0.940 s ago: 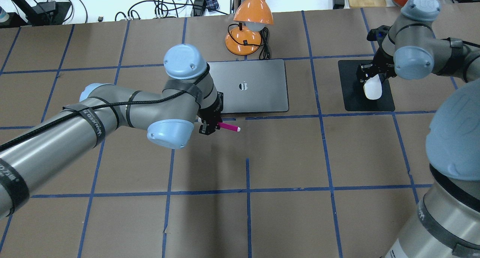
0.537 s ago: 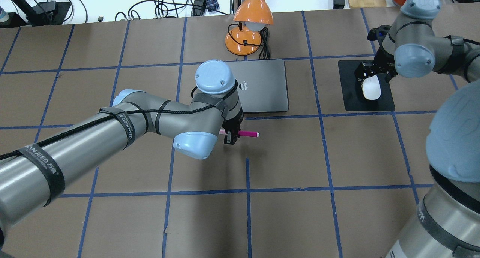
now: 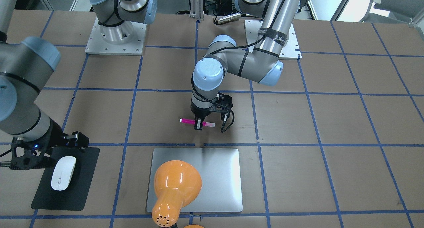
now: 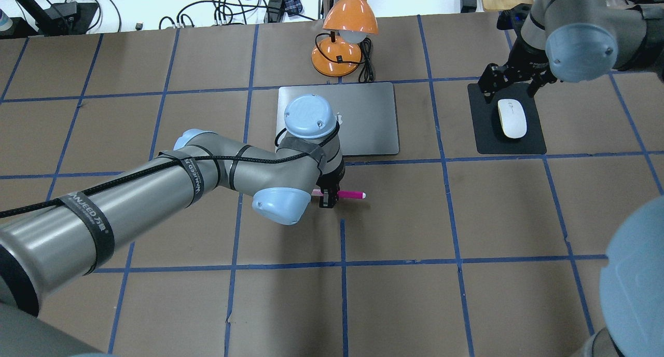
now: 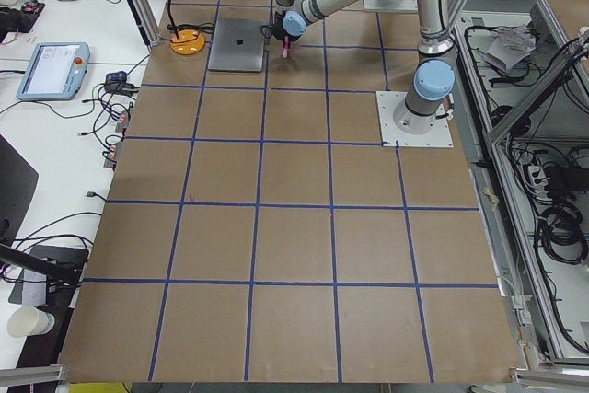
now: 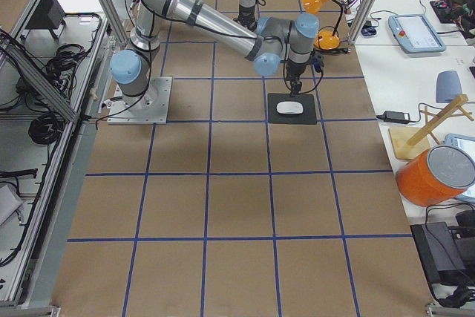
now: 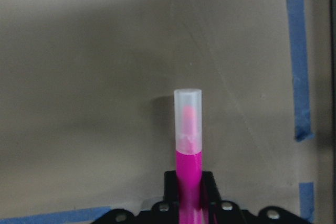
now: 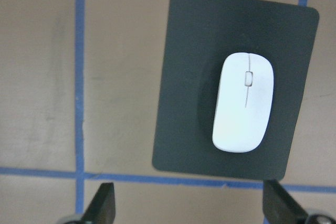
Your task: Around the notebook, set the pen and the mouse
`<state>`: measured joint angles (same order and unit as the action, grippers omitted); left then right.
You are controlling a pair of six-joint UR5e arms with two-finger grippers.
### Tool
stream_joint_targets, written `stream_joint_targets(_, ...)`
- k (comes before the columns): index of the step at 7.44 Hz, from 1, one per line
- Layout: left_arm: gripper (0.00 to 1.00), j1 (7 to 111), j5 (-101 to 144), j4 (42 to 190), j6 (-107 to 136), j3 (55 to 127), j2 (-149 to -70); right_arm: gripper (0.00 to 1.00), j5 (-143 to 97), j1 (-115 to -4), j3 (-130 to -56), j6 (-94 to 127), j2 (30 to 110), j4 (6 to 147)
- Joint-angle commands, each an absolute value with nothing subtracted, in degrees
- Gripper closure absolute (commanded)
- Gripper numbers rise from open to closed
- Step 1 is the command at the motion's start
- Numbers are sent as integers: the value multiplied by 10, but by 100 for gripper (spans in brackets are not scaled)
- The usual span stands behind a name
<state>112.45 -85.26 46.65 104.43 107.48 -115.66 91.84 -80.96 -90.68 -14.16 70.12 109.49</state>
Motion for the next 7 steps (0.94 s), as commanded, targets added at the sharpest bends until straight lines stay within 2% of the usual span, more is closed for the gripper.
stream_joint_targets(1,86,1127,-845,473,1050,1077,-1158,0,915,-865,-909,-56,786,1005)
stream_joint_targets(2,1,1126,-848,475,1055,1078,-1157,0,916,-898,-906,-28,812,978)
stream_joint_targets(5,0,1101,-841,496,1035,1064,-1126,0,911,-916,-897,-11,892,897)
stream_joint_targets(7,0,1076,-840,637,877,1011,-1069,0,867,-916,-895,30,873,913)
